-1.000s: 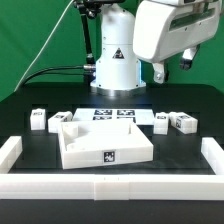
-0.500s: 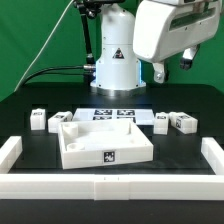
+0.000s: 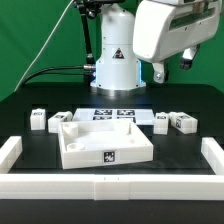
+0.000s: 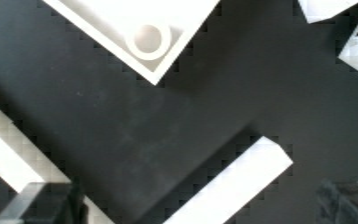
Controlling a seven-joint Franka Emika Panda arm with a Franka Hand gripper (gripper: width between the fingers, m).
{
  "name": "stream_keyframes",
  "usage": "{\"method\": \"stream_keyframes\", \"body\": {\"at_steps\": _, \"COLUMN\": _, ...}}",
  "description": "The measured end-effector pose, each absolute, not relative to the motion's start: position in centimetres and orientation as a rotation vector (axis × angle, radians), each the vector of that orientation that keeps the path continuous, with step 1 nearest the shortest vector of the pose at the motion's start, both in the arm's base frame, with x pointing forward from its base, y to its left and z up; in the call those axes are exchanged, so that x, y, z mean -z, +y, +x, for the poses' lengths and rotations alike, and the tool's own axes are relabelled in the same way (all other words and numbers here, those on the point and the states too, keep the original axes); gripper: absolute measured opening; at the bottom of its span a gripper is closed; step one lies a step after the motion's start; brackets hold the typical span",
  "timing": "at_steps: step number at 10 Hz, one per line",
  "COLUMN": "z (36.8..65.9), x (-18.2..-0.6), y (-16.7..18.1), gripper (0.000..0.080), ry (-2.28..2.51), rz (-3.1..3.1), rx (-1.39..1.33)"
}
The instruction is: Assemble one leg
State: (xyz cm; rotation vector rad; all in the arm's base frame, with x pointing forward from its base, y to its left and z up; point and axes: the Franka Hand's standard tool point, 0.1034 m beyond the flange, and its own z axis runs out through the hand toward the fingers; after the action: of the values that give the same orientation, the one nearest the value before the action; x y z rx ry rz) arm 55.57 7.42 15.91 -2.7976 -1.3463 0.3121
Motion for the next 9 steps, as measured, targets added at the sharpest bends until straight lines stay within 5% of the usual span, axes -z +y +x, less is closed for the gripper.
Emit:
{"method": "stream_keyframes", "body": {"at_steps": 5, "z": 54.5, "x": -15.6, "y": 7.2, "gripper": 0.065, "ry": -1.433, "rz": -2.763, "rx": -0.264}}
{"method": "stream_keyframes", "body": {"at_steps": 9, "z": 51.3, "x": -13.3, "y": 4.7, "gripper": 0.065, "ry": -1.621, "rz": -2.683, "rx": -0.125}}
